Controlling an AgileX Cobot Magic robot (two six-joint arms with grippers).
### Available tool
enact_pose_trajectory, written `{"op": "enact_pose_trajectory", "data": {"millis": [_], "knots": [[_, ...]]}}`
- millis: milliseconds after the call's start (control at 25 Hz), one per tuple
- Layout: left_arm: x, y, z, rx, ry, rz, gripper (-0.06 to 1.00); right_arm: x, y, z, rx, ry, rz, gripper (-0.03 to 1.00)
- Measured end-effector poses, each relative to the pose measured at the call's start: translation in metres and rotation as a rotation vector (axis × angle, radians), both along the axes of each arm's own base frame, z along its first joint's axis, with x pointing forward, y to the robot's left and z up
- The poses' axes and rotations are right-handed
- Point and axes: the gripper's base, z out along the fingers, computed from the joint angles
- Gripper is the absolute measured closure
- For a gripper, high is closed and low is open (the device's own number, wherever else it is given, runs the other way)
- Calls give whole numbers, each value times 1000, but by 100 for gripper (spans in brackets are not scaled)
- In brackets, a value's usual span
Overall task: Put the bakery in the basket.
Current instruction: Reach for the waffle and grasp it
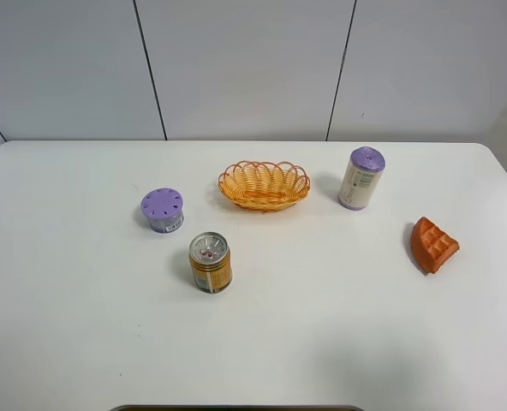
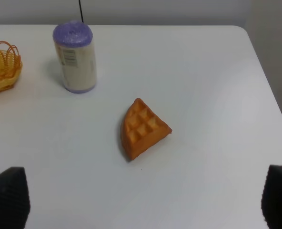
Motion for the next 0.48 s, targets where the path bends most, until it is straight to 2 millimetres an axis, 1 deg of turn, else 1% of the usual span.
{"op": "enact_pose_trajectory", "data": {"millis": [480], "knots": [[0, 0, 0, 0, 0, 0, -5, 0, 0, 0, 9, 0, -4, 0]]}}
